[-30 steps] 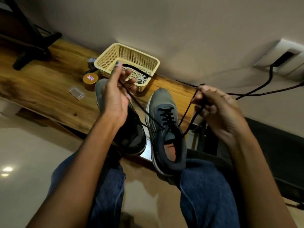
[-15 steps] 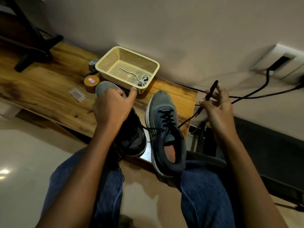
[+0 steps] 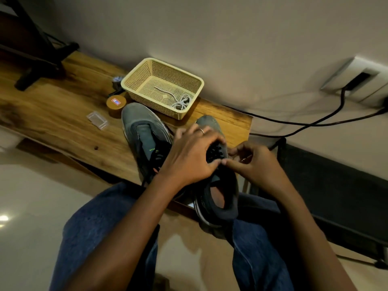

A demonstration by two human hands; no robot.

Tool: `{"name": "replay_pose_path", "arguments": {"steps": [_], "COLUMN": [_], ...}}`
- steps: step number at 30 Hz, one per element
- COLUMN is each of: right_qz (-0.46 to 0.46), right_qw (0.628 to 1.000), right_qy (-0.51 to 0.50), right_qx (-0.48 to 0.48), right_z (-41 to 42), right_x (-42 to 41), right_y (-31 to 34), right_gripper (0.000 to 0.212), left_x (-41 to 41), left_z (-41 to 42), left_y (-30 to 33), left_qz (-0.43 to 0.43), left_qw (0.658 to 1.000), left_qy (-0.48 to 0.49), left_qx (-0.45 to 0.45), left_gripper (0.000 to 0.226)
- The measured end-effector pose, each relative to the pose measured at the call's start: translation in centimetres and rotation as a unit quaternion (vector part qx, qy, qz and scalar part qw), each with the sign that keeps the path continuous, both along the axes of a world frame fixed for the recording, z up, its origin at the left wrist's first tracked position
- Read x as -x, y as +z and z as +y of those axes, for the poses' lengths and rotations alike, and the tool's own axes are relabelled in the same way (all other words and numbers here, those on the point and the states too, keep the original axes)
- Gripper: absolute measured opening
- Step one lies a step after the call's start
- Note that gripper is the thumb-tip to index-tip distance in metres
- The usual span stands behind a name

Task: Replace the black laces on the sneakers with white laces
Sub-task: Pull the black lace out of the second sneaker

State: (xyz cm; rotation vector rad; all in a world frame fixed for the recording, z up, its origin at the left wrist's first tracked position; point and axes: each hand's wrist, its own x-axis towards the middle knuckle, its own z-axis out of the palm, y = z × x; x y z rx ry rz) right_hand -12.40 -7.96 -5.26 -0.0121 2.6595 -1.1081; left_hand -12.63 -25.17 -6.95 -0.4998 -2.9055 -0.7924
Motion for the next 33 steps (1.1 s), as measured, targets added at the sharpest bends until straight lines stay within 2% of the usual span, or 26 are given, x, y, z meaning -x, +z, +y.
{"name": "replay_pose_path", "arguments": {"steps": [3,14,19,21,25,27,31,33], "right_qz": [0.018,0.053,0.044,0.039,0.035,0.029,0.014,0.009], "right_qw": [1.000,0.997,0.997,0.996,0.993,0.993,0.995,0.995], "right_qy": [0.000,-0.026,-0.051,-0.070,-0.105,-0.108,-0.096,-0.095], "right_qx": [-0.023,-0.048,-0.048,-0.040,-0.034,-0.035,-0.037,-0.034], "right_z": [-0.3,-0.4,-0.4,-0.4,-0.1,-0.1,-0.3,-0.3], "right_x": [-0.3,-0.6,-0.6,-0.6,-0.4,-0.3,-0.3,-0.4], "right_y": [-0.1,-0.6,-0.8,-0.9,-1.0,-1.0,-0.8,-0.8], "right_gripper": [0.026,0.015,0.013,0.012,0.010,0.009,0.009,0.011], "left_x": [-0.2,-1.1,-1.2,-1.1,-0.9,-0.9,-0.9,-0.8], "left_z": [0.0,2.2,2.6,2.5,1.4,1.0,1.1,1.5], "left_y": [-0.2,-0.8,-0.4,-0.3,-0.4,-0.6,-0.6,-0.7], "left_qz": [-0.019,0.025,-0.018,-0.050,-0.125,-0.132,-0.110,-0.085], "left_qw": [1.000,0.997,0.997,0.997,0.988,0.984,0.989,0.995], "left_qy": [-0.013,0.026,0.021,0.002,-0.031,-0.030,-0.007,0.004], "left_qx": [0.013,0.068,0.069,0.055,-0.083,-0.119,-0.097,-0.054], "left_gripper": [0.020,0.022,0.012,0.007,0.014,0.013,0.012,0.023]}}
